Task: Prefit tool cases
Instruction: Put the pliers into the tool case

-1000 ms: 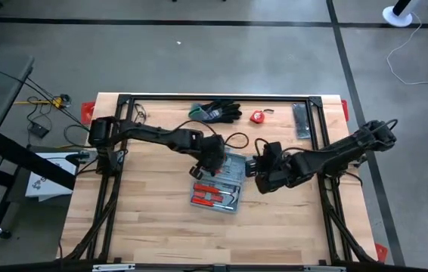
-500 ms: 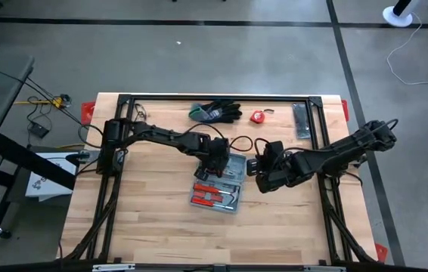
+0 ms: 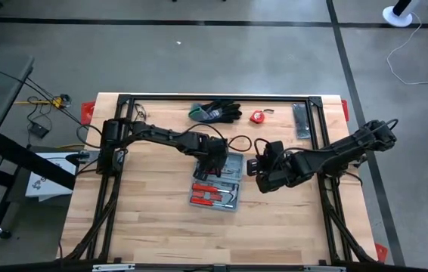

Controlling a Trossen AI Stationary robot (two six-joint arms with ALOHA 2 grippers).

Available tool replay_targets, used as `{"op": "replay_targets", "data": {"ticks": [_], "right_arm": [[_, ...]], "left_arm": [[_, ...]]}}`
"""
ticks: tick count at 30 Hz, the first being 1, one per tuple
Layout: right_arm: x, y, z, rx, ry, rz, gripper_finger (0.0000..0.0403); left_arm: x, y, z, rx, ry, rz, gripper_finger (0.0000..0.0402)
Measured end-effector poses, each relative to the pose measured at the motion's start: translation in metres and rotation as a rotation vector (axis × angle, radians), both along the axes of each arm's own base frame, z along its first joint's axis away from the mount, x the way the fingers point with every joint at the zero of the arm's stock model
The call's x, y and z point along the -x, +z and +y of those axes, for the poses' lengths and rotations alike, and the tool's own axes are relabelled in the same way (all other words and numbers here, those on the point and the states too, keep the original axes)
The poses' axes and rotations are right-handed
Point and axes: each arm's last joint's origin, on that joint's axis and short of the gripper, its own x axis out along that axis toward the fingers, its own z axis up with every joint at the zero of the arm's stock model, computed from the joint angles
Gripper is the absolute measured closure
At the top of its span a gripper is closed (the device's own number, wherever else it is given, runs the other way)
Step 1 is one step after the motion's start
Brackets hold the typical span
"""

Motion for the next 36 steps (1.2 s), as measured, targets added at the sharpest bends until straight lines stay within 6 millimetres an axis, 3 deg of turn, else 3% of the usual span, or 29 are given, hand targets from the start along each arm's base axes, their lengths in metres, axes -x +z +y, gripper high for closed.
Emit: {"op": "replay_targets", "data": {"ticks": [4, 9, 14, 19, 25, 31, 36], "right_arm": [[0.000, 0.000, 0.000, -0.003, 0.000, 0.000, 0.0403], [-0.002, 0.001, 0.001, -0.014, 0.007, -0.022, 0.0403], [-0.018, -0.007, 0.003, -0.036, 0.048, -0.043, 0.0403], [-0.053, -0.033, 0.003, -0.103, 0.129, -0.053, 0.0403], [-0.090, -0.064, -0.009, -0.170, 0.163, -0.110, 0.0403], [-0.113, -0.095, -0.023, -0.278, 0.233, -0.103, 0.0403], [-0.121, -0.123, -0.021, -0.382, 0.264, -0.060, 0.0403]], "left_arm": [[0.005, 0.007, 0.000, 0.024, 0.034, 0.008, 0.0242], [0.015, 0.038, 0.006, 0.173, 0.115, -0.067, 0.0249], [0.034, 0.047, 0.014, 0.241, 0.240, -0.121, 0.0267], [0.044, 0.027, 0.020, 0.168, 0.301, -0.169, 0.0318], [0.052, 0.005, 0.014, 0.201, 0.302, -0.118, 0.0395], [0.055, -0.005, 0.004, 0.238, 0.277, -0.094, 0.0397], [0.054, -0.007, 0.003, 0.248, 0.302, -0.117, 0.0399]]}}
